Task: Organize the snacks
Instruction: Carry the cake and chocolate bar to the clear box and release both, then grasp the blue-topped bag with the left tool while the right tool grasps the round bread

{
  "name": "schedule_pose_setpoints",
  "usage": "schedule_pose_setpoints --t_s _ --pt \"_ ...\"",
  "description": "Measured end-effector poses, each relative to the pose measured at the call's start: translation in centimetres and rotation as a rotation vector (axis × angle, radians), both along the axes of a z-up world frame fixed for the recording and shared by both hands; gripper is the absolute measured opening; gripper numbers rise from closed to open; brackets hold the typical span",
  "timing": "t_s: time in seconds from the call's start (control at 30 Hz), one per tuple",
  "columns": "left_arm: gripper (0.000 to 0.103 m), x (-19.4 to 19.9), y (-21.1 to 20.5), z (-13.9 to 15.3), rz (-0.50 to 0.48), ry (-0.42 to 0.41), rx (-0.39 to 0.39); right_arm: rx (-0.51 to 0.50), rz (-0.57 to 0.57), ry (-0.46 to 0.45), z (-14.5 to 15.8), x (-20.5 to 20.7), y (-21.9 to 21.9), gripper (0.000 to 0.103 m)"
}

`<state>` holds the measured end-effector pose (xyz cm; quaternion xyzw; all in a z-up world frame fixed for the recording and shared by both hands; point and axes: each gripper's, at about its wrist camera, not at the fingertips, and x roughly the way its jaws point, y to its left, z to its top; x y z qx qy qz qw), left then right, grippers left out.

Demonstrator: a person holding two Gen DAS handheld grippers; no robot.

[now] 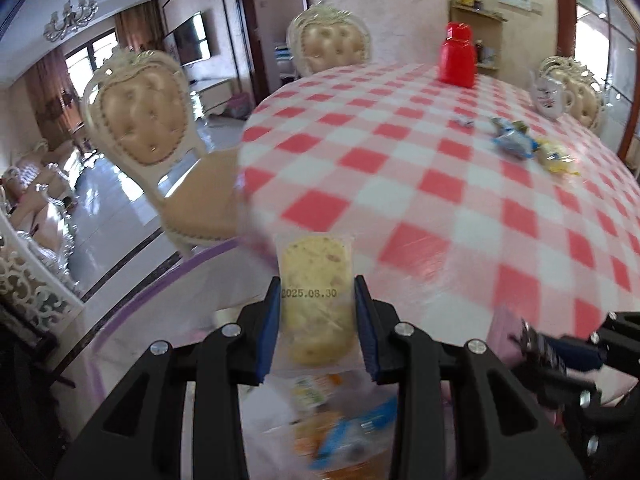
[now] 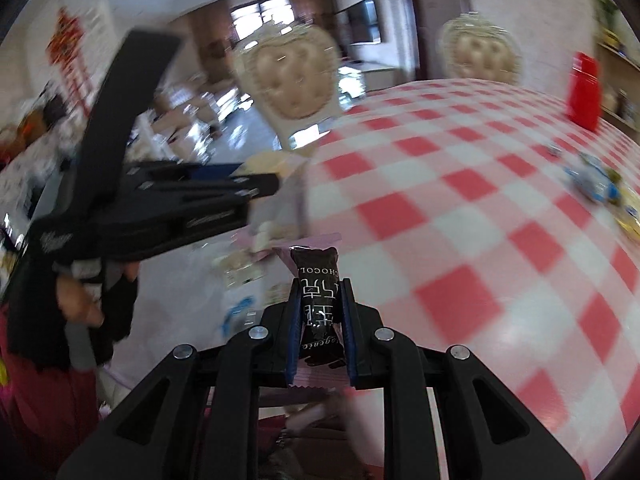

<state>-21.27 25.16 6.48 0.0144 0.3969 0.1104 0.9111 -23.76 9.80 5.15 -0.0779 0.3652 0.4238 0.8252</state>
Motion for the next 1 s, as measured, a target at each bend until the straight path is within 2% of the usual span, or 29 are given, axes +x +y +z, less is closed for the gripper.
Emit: schedule_pose_setpoints --t_s 0.13,0.17,0.2,0.27,0.33,0.4,0.5,0.63,0.7,0.8,0.87,0.93,1.0 --pt "0.037 -0.6 2.3 -1.1 0.015 0.069 0.030 -0.030 0.123 0.021 -0.9 -2.2 3.3 0.023" --pt "0.042 -0.5 2.7 -1.3 0.024 0.077 0.028 -0.033 0.142 0.027 -1.1 -2.5 3.8 0.023" --pt "0.060 -0.6 3.2 -1.3 0.042 0.078 0.028 -0.032 0.160 0.034 -1.3 -2.8 4.2 0.024" --pt "0.082 -1.0 4.0 -0.8 0.088 0.050 0.028 -0.021 0.157 0.029 -1.3 -2.8 4.0 0.033" --pt "0.082 -1.2 3.8 -0.4 0.095 0.031 0.019 -0.006 0.122 0.031 -1.0 -2.1 3.2 0.044" --pt "0.086 -1.2 3.4 -0.2 0.089 0.023 0.014 0.015 0.084 0.043 -0.7 -1.2 2.1 0.045" --pt "0.092 -0.7 2.3 -0.4 0.074 0.024 0.035 0.045 0.029 0.049 -0.5 0.0 -0.2 0.052" --pt "0.093 0.4 0.2 -0.5 0.036 0.029 0.018 0.089 -0.061 0.055 -0.1 2.0 -4.2 0.061" --pt "0.093 1.1 -1.0 -0.4 0.020 0.028 -0.015 0.104 -0.118 0.053 0.0 3.2 -6.5 0.068" --pt "0.099 3.2 -3.9 0.3 -0.030 0.020 -0.160 0.129 -0.248 0.068 -0.1 5.8 -11.3 0.076" --pt "0.100 5.4 -6.7 0.6 -0.102 0.020 -0.284 0.135 -0.328 0.075 -0.2 7.2 -14.0 0.077" --pt "0.100 8.3 -9.7 0.7 -0.145 0.036 -0.367 0.132 -0.443 0.088 -0.4 9.0 -17.8 0.077" --pt "0.100 11.6 -12.5 0.6 -0.169 0.069 -0.414 0.129 -0.515 0.103 -0.5 10.6 -20.5 0.077"
